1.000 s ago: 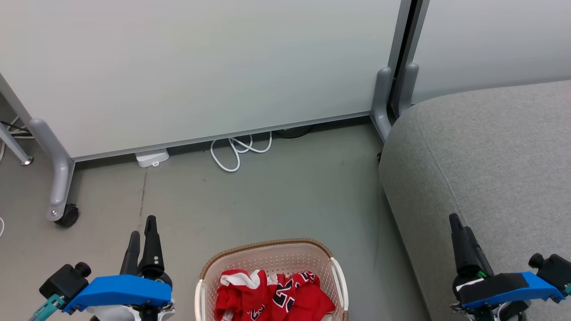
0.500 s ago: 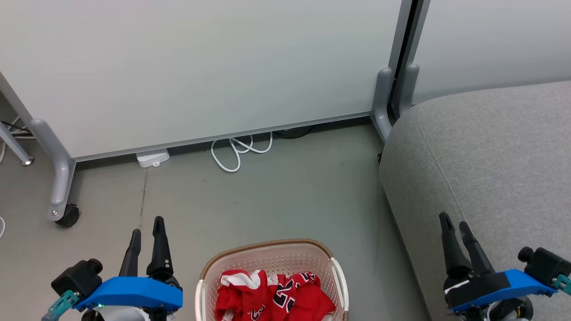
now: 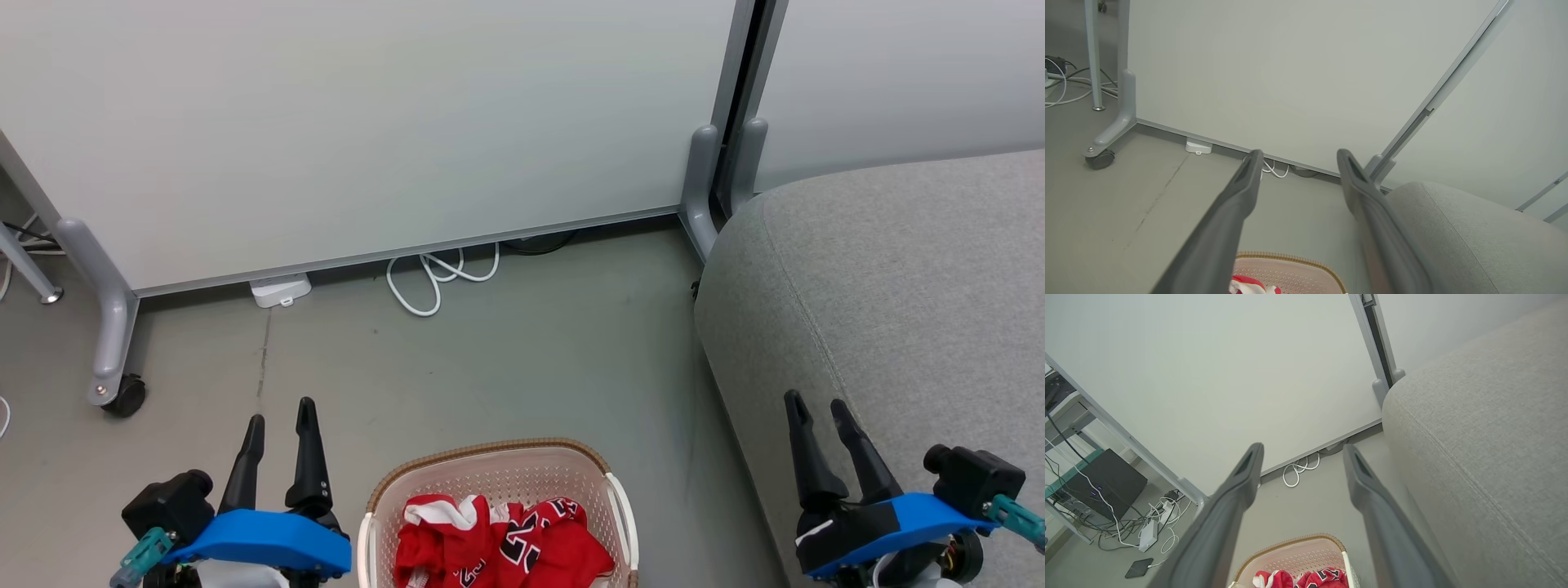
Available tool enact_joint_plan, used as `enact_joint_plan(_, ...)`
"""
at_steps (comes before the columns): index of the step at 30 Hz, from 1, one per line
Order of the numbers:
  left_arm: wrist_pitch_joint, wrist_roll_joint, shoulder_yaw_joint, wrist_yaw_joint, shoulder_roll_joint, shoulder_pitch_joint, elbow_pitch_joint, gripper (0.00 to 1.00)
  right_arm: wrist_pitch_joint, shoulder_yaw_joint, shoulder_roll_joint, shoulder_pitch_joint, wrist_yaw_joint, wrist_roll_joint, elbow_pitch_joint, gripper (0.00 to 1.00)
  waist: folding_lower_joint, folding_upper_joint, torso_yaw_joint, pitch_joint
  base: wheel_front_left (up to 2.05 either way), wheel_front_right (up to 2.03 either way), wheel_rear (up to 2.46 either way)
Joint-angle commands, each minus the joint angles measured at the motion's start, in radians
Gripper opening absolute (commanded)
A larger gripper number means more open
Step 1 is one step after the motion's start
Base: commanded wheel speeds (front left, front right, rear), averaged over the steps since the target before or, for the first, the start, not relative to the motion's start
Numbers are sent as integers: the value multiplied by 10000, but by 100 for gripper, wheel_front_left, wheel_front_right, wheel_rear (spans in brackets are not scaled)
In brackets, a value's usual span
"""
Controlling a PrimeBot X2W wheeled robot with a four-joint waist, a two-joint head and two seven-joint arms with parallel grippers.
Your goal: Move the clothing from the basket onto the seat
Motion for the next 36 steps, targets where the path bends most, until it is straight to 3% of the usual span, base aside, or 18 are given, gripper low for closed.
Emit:
enact_joint_plan(1,-117,323,-47,34,70,-238,-46,100,-90,42,-67,-135,15,-361,-141,100,0,-1,3,-1,0,0,0)
enact_joint_plan(36,-901,3121,-178,-98,88,-231,569,100,-664,244,-78,-88,23,-3283,30,100,0,-1,-64,-62,0,0,0)
